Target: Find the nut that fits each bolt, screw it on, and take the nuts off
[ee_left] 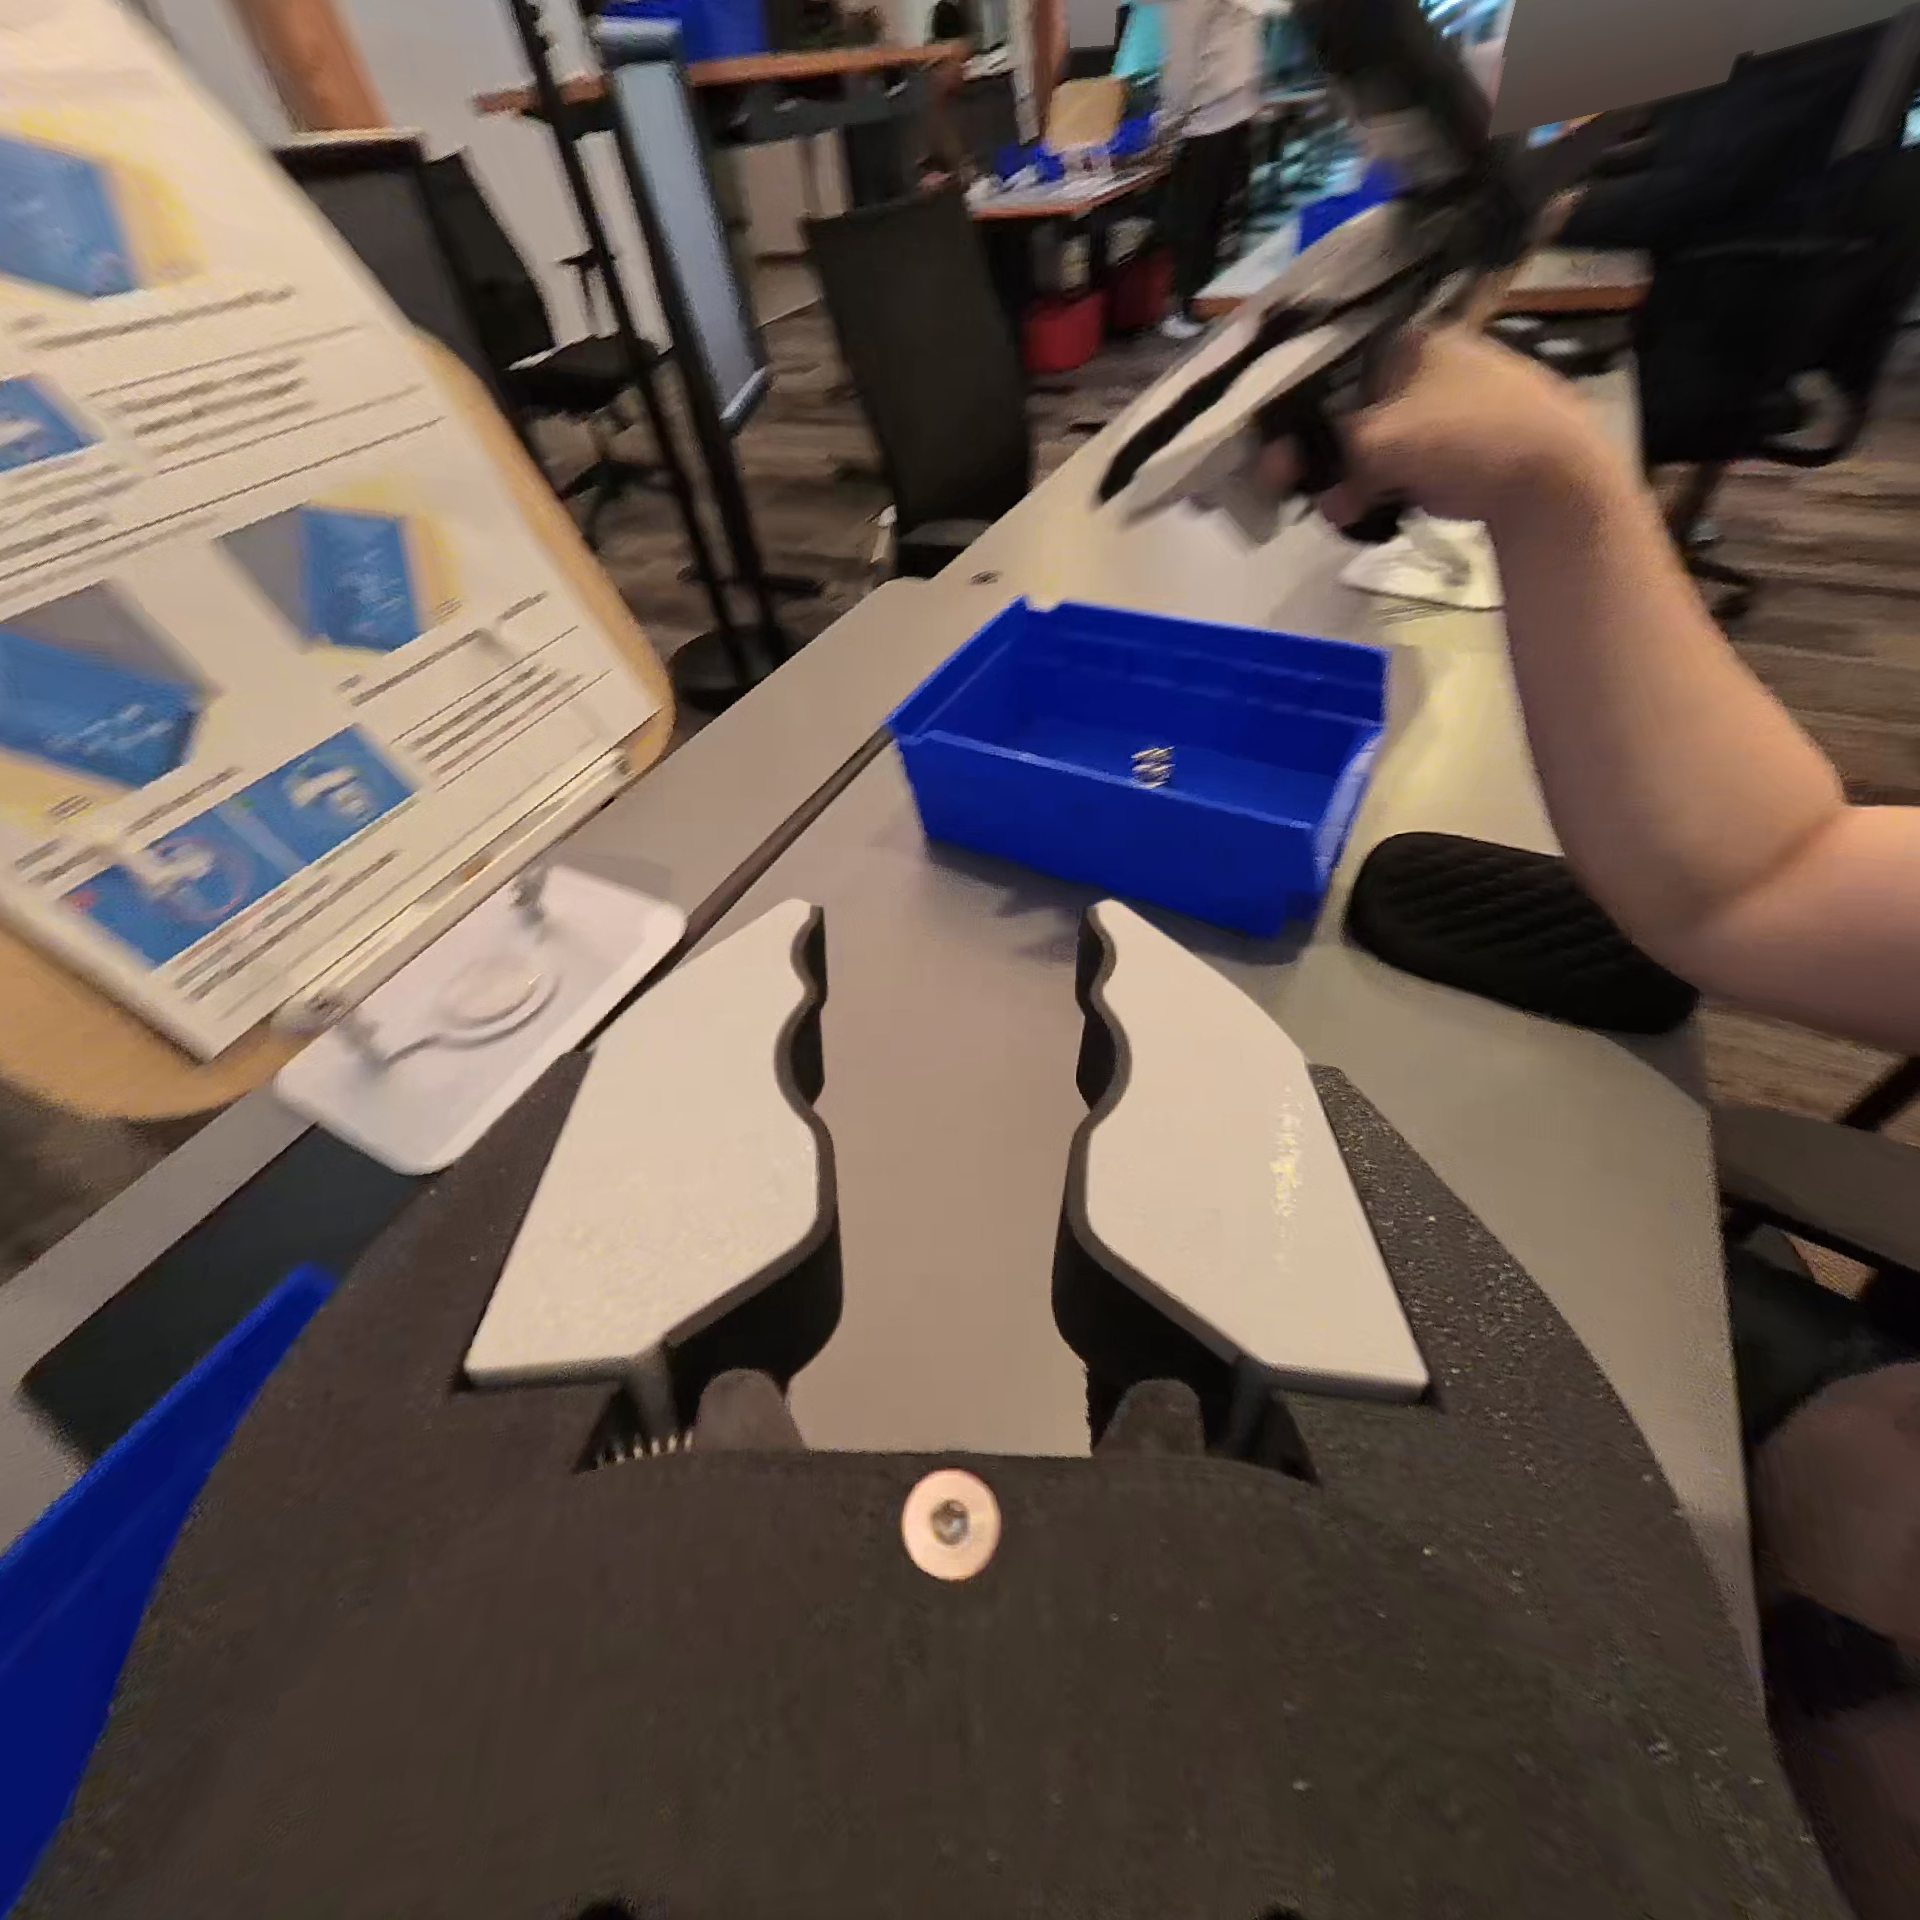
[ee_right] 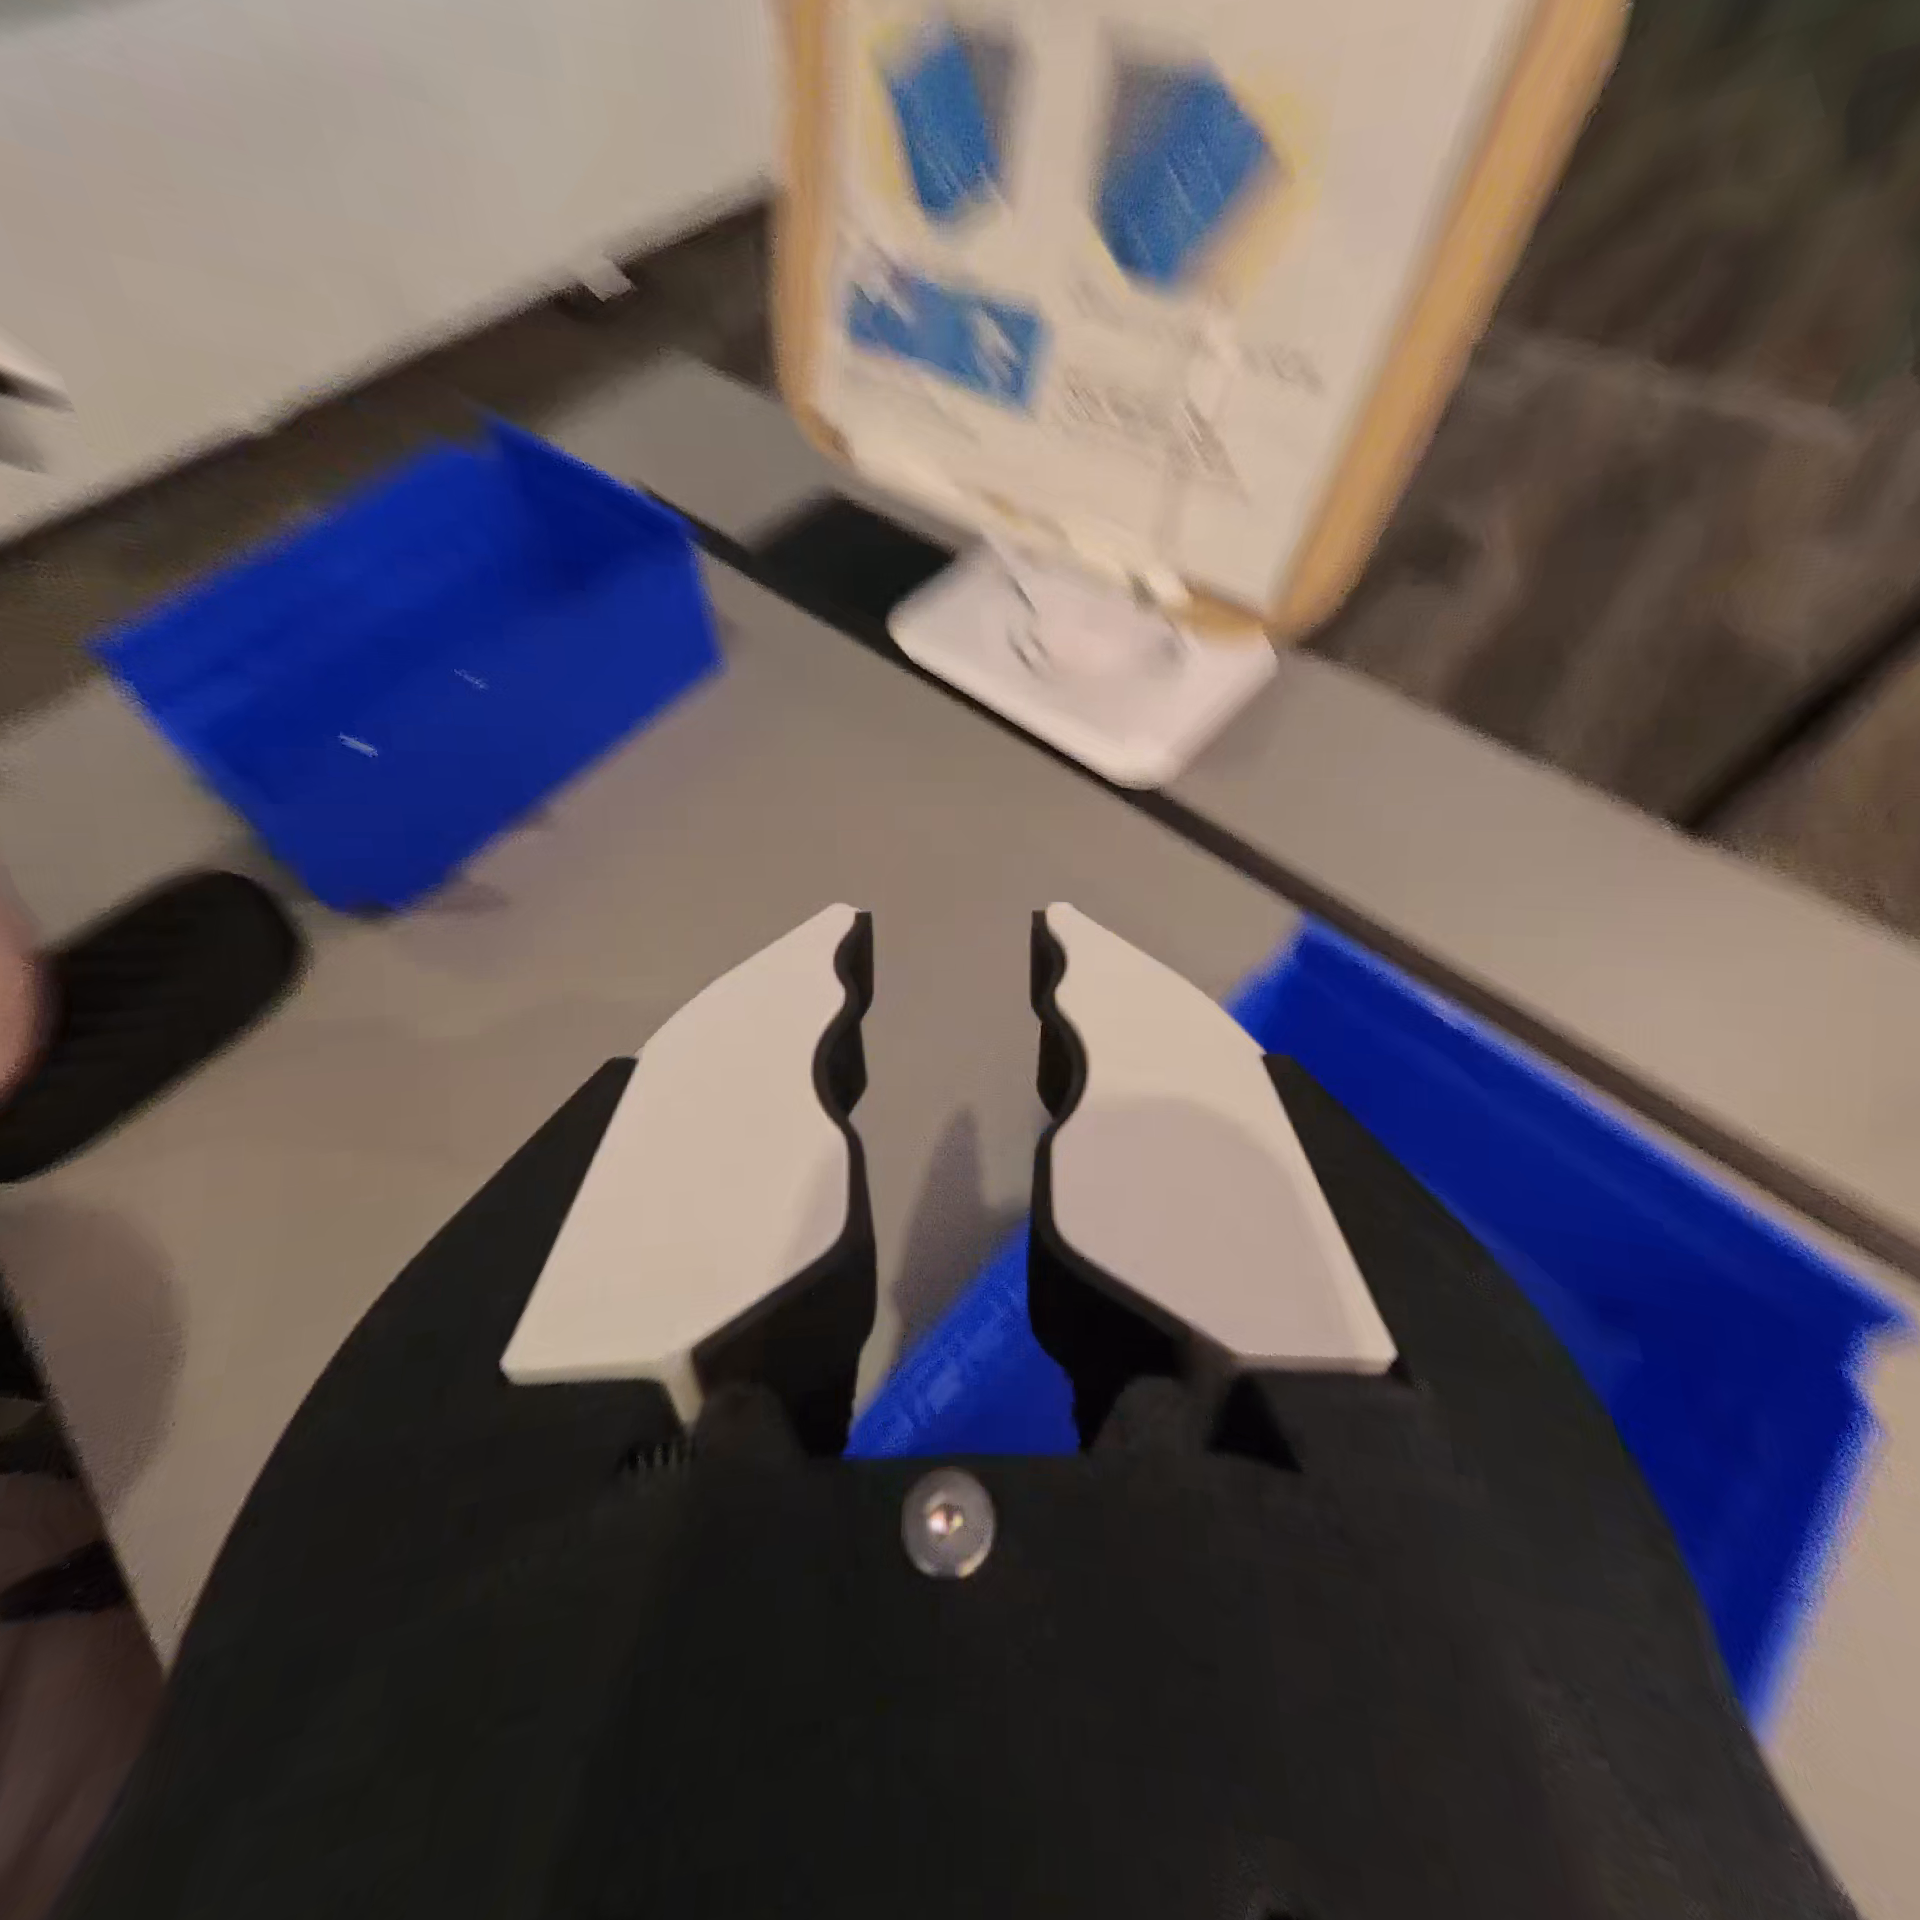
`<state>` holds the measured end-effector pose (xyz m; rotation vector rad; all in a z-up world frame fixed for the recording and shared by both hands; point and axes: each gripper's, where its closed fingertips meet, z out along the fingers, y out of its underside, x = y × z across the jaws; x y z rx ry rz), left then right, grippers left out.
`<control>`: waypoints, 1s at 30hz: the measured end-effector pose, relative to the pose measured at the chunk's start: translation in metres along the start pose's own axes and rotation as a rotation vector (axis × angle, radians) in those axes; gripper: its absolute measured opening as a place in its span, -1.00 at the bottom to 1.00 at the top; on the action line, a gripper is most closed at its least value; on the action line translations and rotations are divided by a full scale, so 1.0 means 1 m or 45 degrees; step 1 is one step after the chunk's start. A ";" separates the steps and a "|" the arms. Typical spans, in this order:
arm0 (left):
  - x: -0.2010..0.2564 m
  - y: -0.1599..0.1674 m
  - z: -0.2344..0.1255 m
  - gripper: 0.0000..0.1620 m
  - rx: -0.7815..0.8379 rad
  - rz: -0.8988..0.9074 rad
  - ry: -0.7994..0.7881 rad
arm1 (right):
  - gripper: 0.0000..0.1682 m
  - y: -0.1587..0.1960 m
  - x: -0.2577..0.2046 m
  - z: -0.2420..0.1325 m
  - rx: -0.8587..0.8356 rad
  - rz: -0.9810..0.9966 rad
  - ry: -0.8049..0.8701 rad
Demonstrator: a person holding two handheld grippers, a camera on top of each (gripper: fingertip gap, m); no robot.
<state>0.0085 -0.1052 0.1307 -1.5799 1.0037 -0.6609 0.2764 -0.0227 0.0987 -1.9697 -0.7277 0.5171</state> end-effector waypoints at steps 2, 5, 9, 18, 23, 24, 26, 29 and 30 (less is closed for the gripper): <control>-0.024 0.009 -0.012 -0.46 -0.048 -0.047 -0.125 | -0.63 -0.032 -0.036 -0.012 0.181 -0.082 -0.142; -0.052 0.028 -0.035 -0.47 -0.152 -0.099 -0.296 | -0.63 -0.043 -0.064 -0.021 0.320 -0.192 -0.196; -0.080 0.073 -0.060 -0.58 -0.383 -0.273 -0.443 | -0.63 -0.041 -0.067 -0.015 0.352 -0.283 -0.164; -0.104 0.199 -0.059 -0.84 -0.718 -0.826 -0.416 | -0.57 -0.040 -0.053 -0.013 0.371 -0.236 -0.157; -0.123 0.255 -0.055 -0.88 -1.024 -0.923 -0.480 | -0.55 -0.038 -0.049 -0.013 0.373 -0.216 -0.172; -0.122 0.263 -0.055 -0.87 -1.103 -0.954 -0.472 | -0.55 -0.038 -0.048 -0.014 0.376 -0.212 -0.170; -0.120 0.273 -0.054 -0.85 -1.222 -1.004 -0.451 | -0.55 -0.038 -0.046 -0.014 0.382 -0.205 -0.170; -0.122 0.282 -0.053 -0.83 -1.347 -1.031 -0.477 | -0.55 -0.038 -0.045 -0.015 0.380 -0.207 -0.171; -0.124 0.284 -0.054 -0.82 -1.387 -1.015 -0.503 | -0.54 -0.037 -0.045 -0.015 0.377 -0.212 -0.167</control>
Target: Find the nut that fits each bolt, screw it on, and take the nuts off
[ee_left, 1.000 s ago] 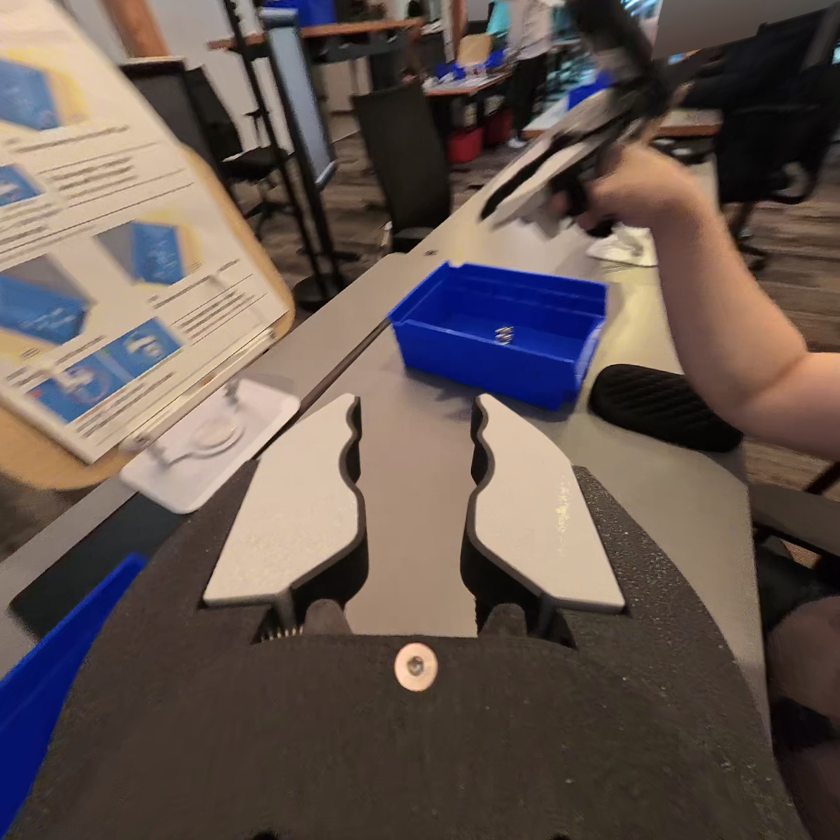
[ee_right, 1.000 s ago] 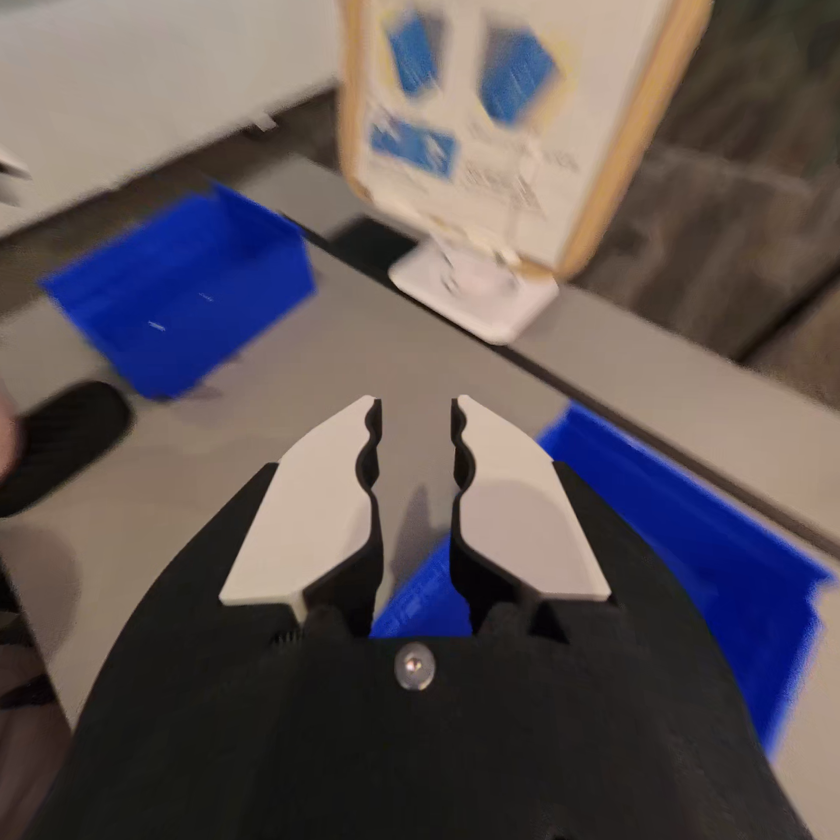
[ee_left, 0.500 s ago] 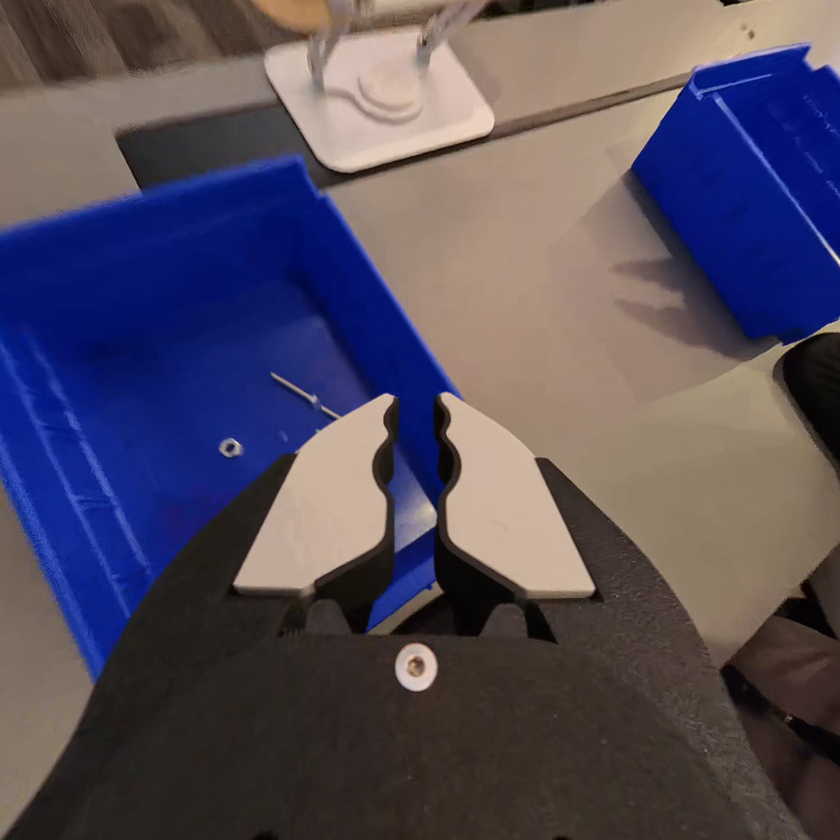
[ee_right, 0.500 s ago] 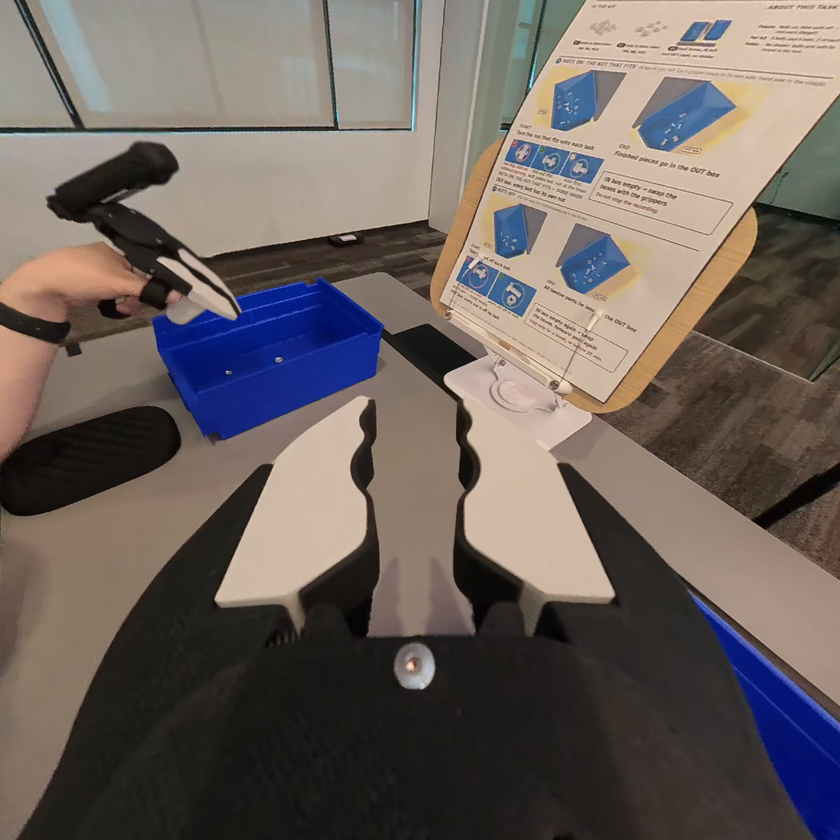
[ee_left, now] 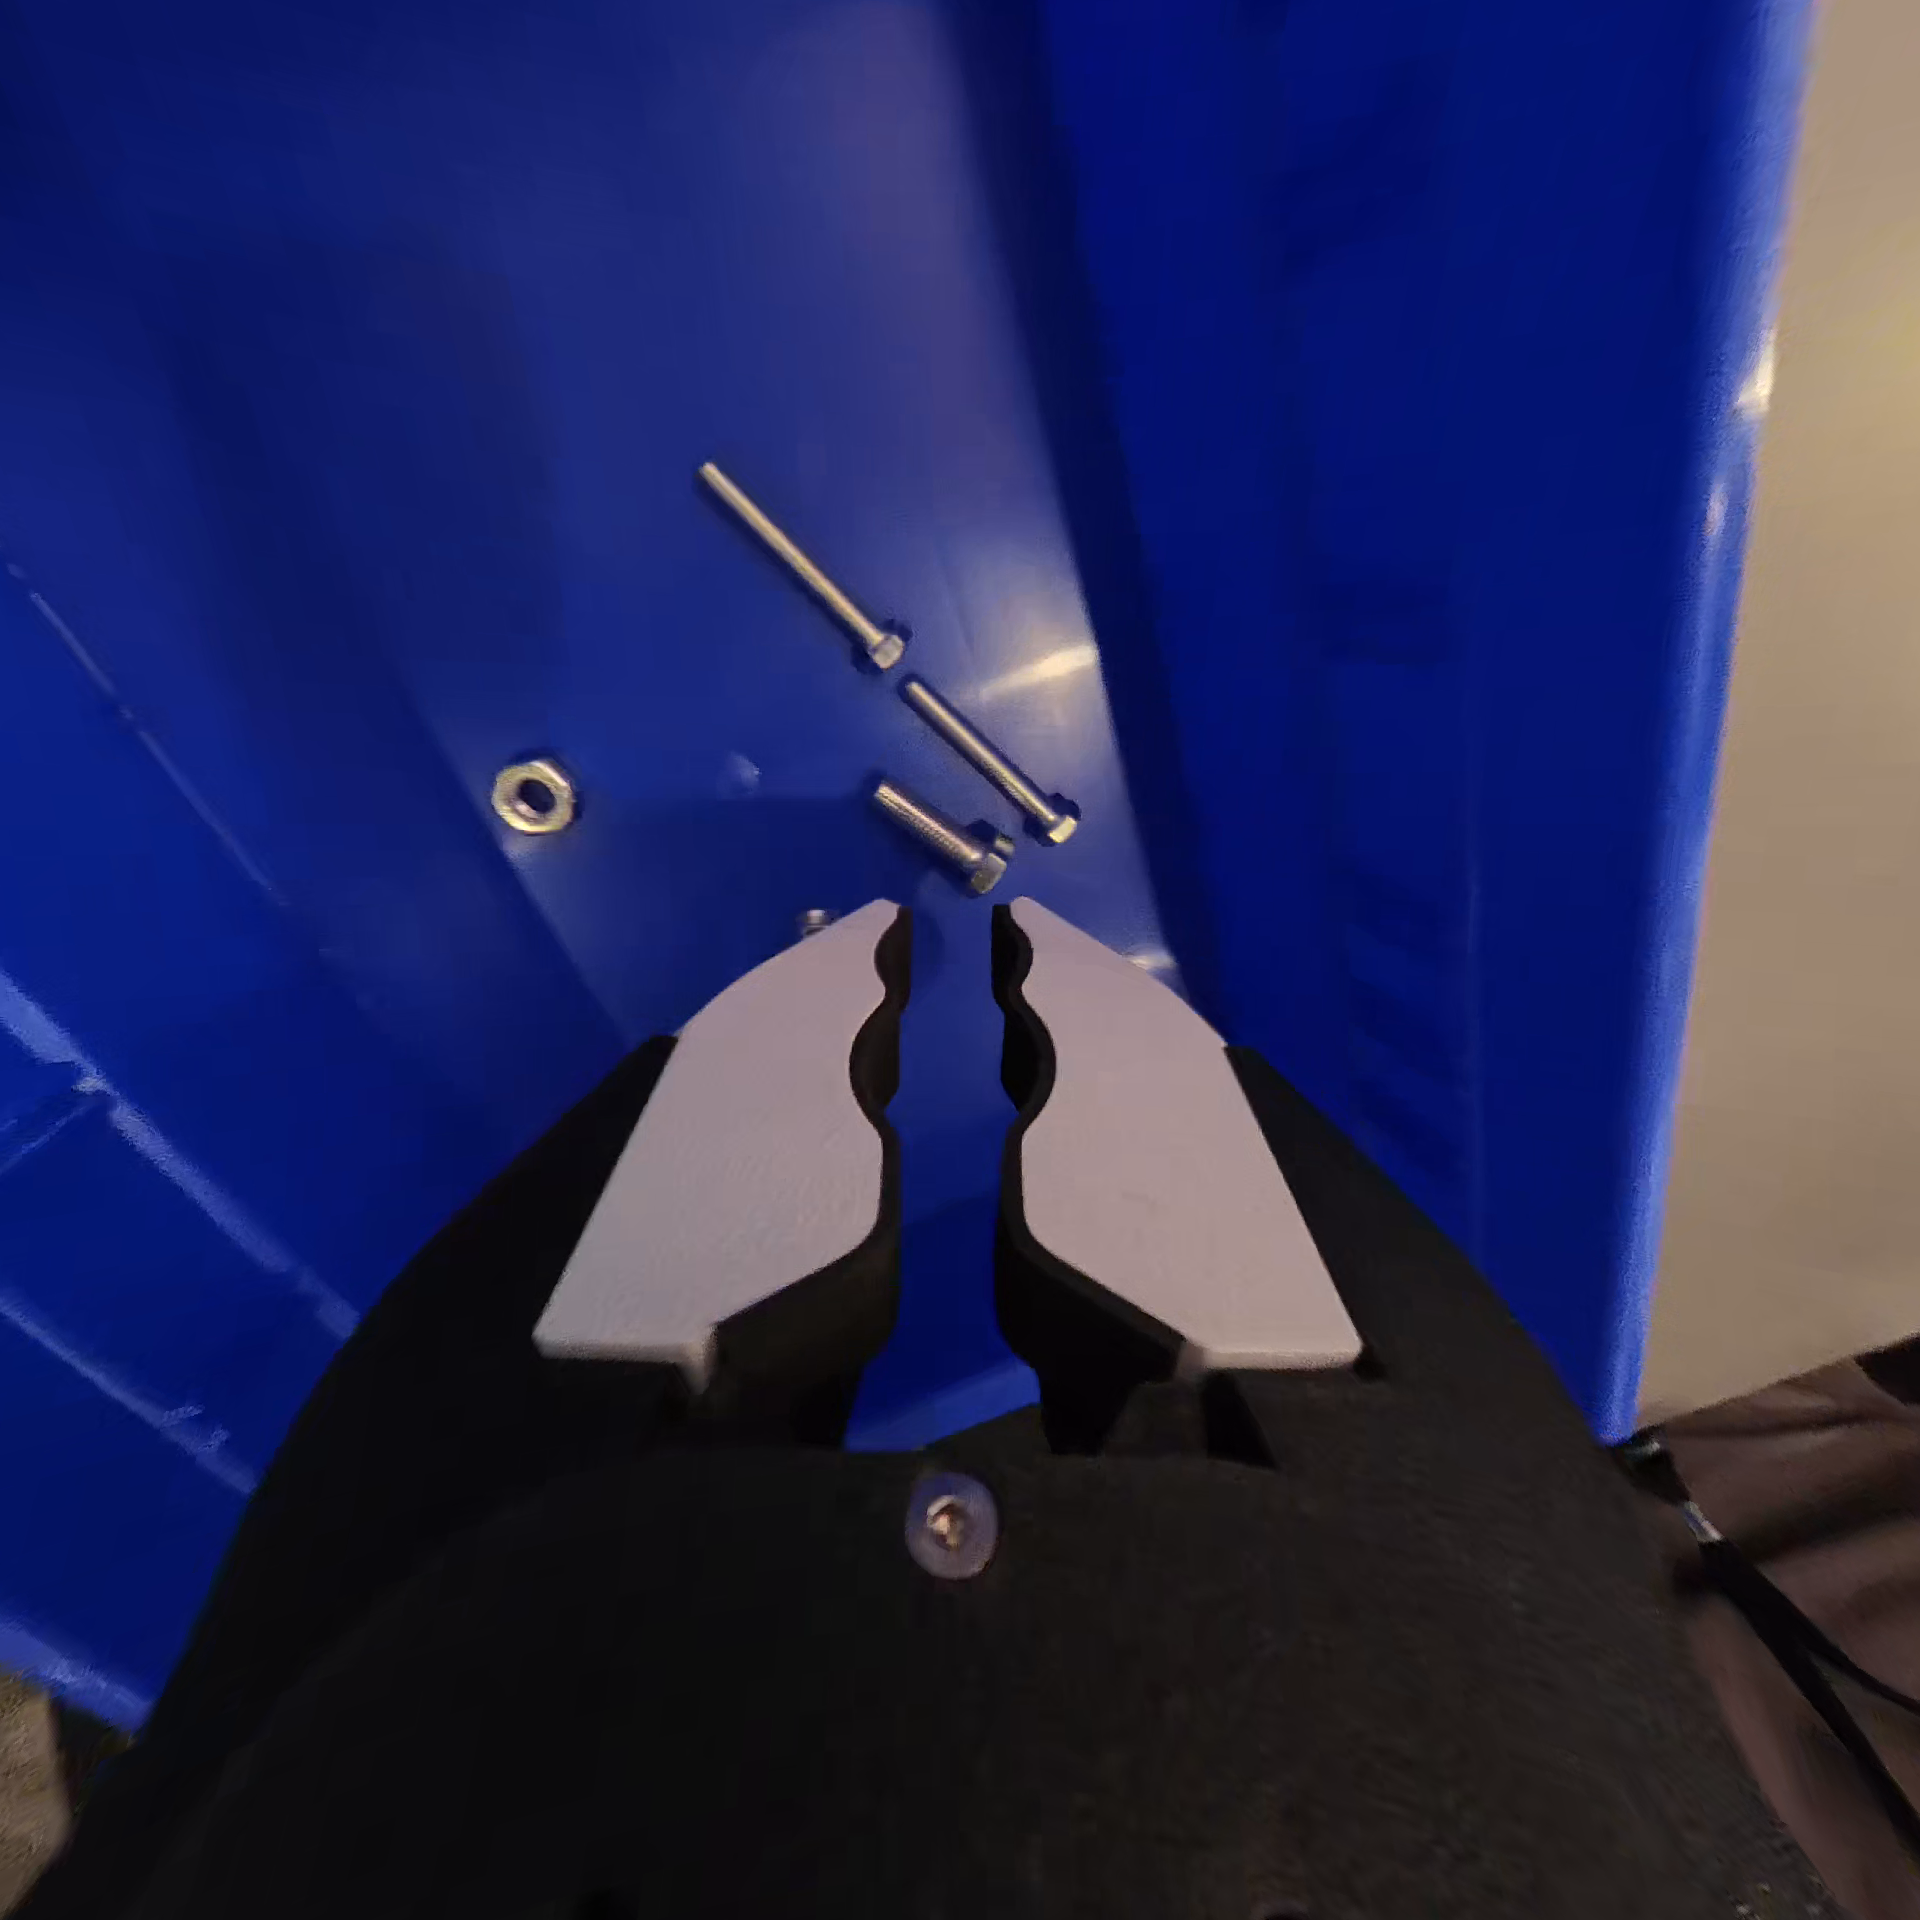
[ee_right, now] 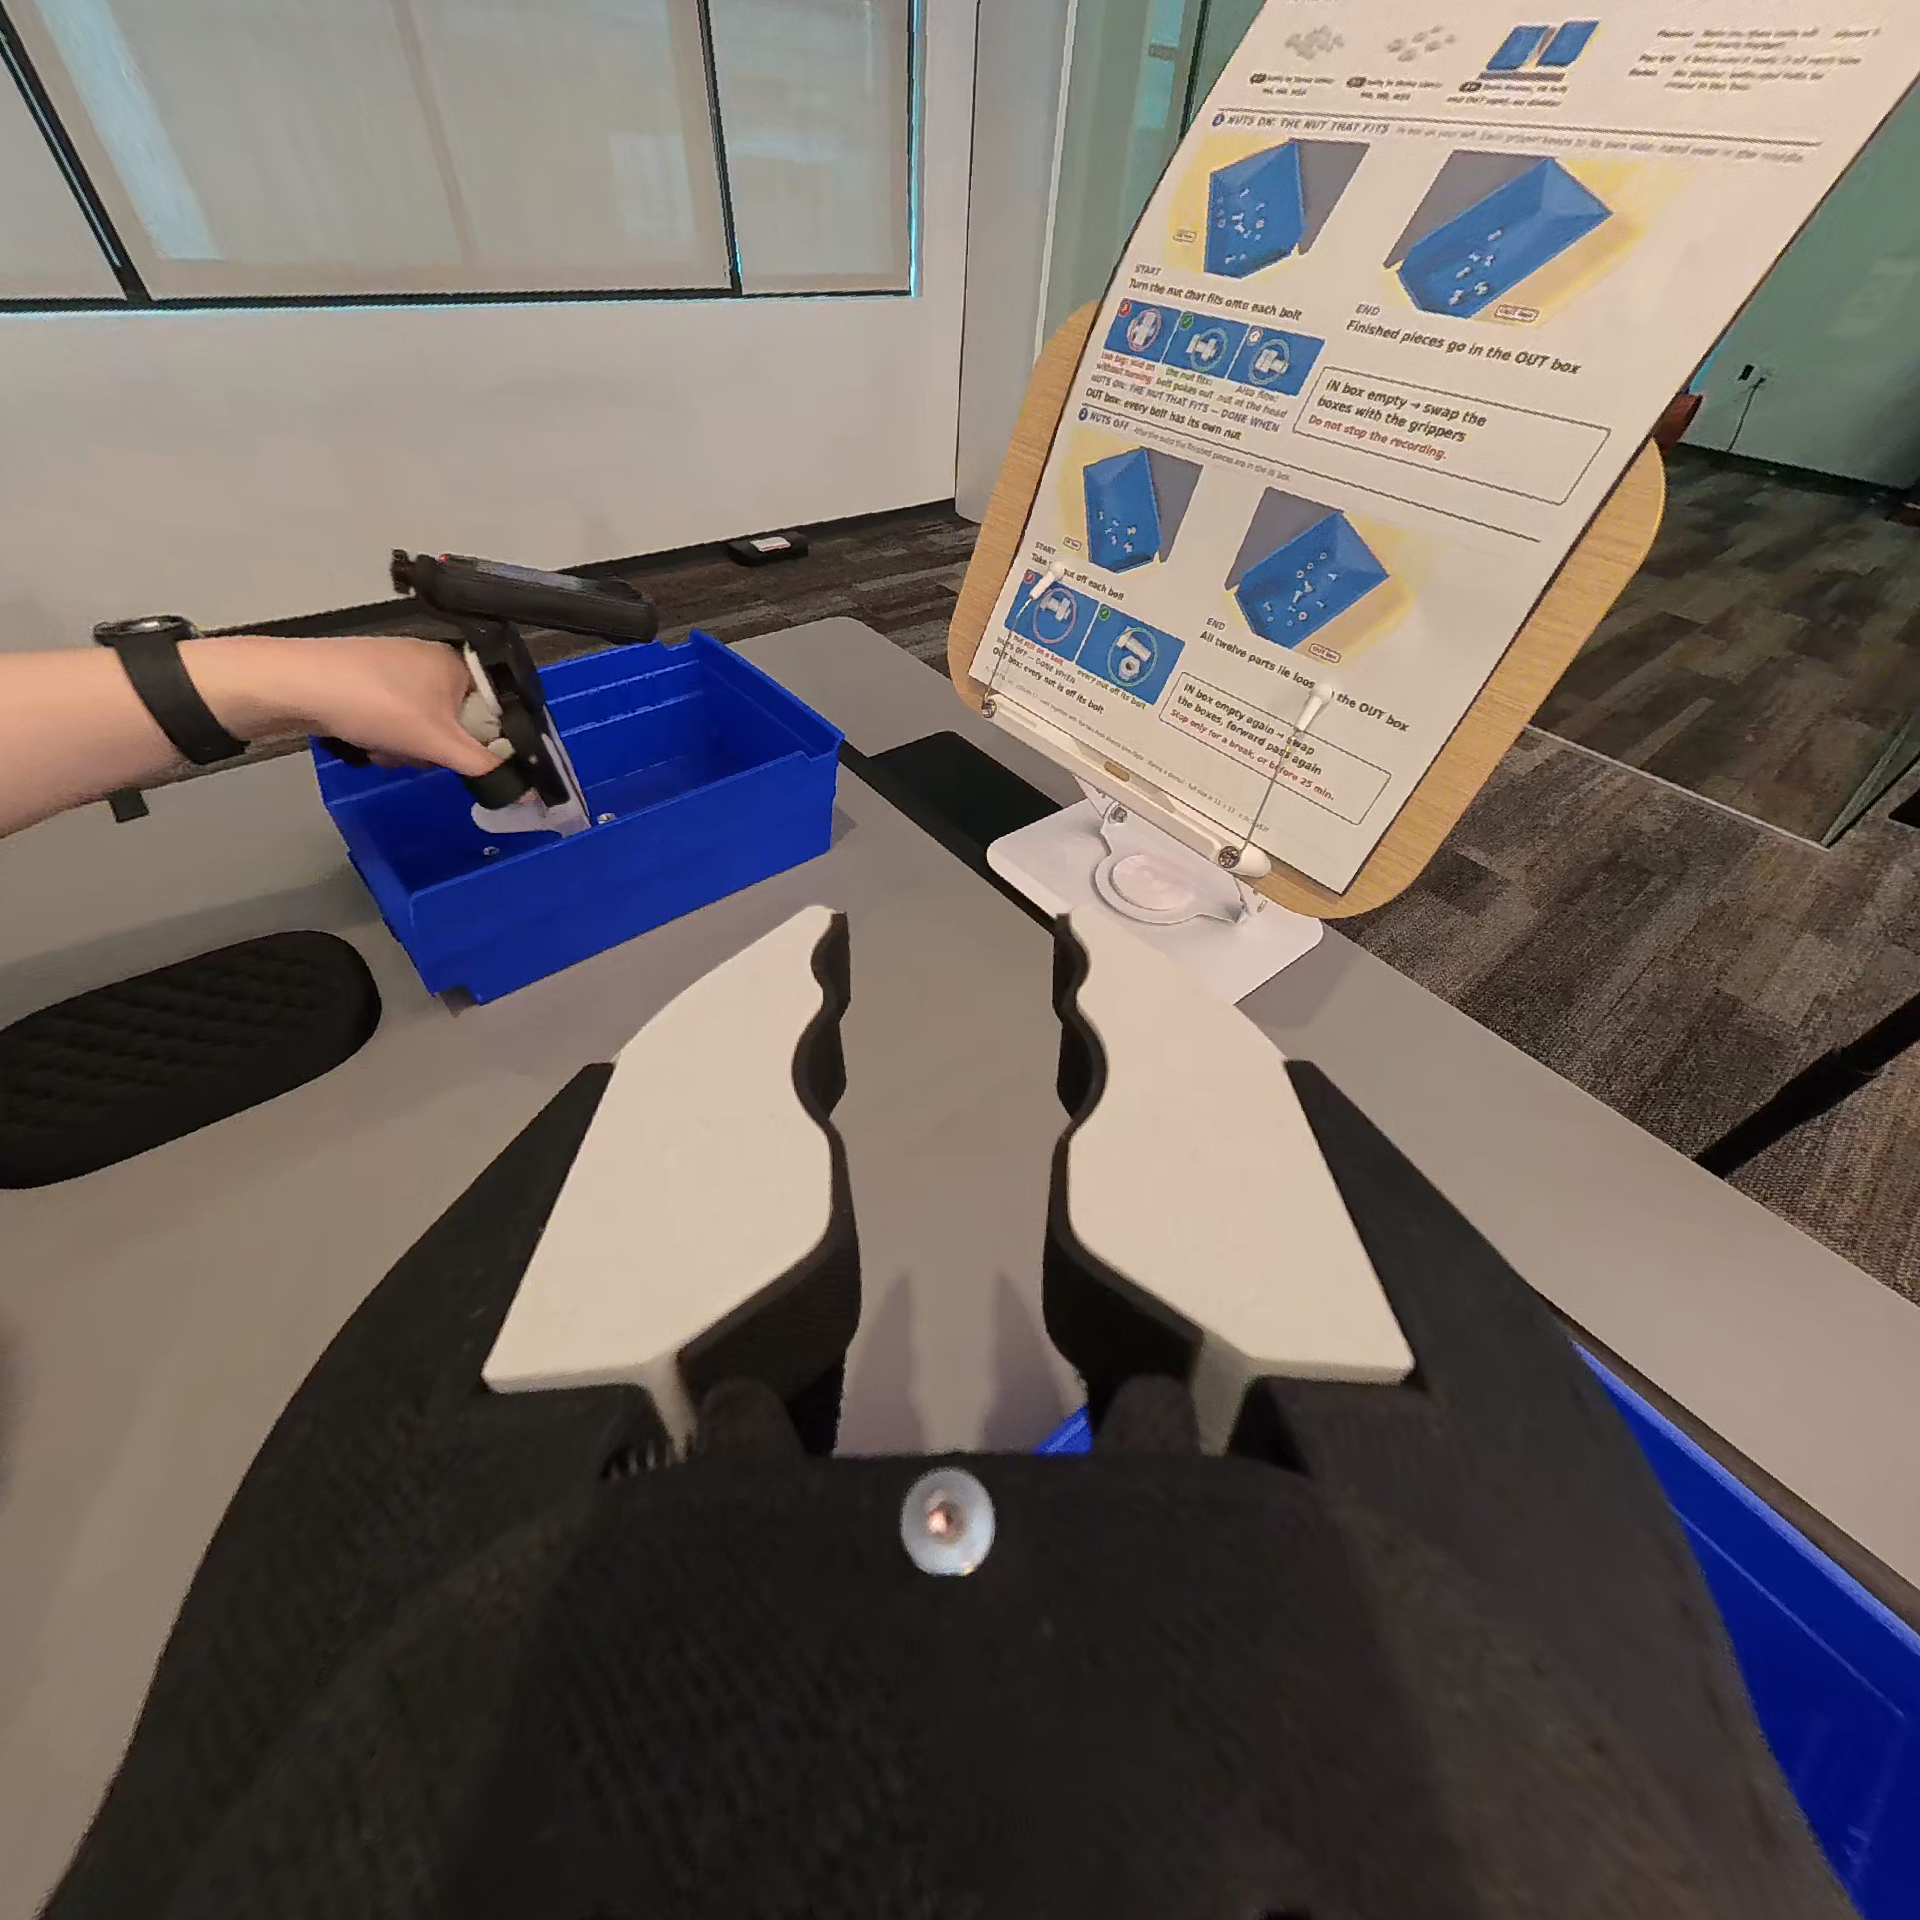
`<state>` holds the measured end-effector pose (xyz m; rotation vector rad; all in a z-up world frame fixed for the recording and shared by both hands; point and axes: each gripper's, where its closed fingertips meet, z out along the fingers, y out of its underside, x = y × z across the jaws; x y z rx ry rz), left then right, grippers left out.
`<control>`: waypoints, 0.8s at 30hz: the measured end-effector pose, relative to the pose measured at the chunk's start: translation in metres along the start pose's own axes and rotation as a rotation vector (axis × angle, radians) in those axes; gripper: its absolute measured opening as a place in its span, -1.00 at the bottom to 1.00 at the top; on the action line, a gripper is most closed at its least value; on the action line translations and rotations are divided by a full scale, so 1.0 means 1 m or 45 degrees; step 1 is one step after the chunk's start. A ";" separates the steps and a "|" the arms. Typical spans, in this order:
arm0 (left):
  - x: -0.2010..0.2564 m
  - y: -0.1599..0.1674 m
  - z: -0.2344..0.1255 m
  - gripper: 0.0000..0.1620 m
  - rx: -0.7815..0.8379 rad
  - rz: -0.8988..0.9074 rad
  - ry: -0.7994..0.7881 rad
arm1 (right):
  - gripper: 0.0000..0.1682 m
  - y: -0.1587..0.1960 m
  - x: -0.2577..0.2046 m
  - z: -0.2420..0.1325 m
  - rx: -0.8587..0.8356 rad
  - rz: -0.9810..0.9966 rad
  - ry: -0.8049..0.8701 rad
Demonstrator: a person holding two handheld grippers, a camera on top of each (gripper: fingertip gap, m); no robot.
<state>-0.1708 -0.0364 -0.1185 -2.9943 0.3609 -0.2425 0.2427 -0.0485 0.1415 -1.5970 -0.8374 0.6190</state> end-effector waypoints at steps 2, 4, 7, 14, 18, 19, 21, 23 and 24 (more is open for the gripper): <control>0.000 -0.004 0.001 -0.82 0.011 -0.010 -0.022 | -0.54 0.000 0.000 -0.001 -0.007 -0.014 0.009; 0.003 -0.006 0.005 -0.80 0.000 -0.052 0.004 | -0.54 0.001 -0.001 -0.001 -0.011 -0.029 0.013; -0.004 -0.002 0.016 -0.77 -0.070 -0.089 -0.050 | -0.54 0.001 -0.002 0.000 -0.018 -0.042 0.010; 0.000 -0.006 0.029 -0.79 -0.094 -0.161 -0.031 | -0.54 0.002 -0.002 0.001 -0.032 -0.062 0.013; -0.004 -0.005 0.033 -0.81 -0.127 -0.157 -0.084 | -0.54 0.005 -0.003 0.003 -0.063 -0.087 0.016; -0.002 -0.003 0.035 -0.81 -0.146 -0.160 -0.075 | -0.54 0.006 -0.003 0.004 -0.069 -0.095 0.022; -0.003 -0.002 0.034 -0.83 -0.157 -0.141 -0.095 | -0.54 0.006 -0.002 0.005 -0.077 -0.107 0.029; -0.004 -0.001 0.035 -0.84 -0.160 -0.127 -0.105 | -0.54 0.008 -0.003 0.006 -0.090 -0.115 0.021; -0.004 -0.001 0.034 -0.84 -0.157 -0.117 -0.108 | -0.54 0.010 -0.003 0.007 -0.100 -0.119 0.021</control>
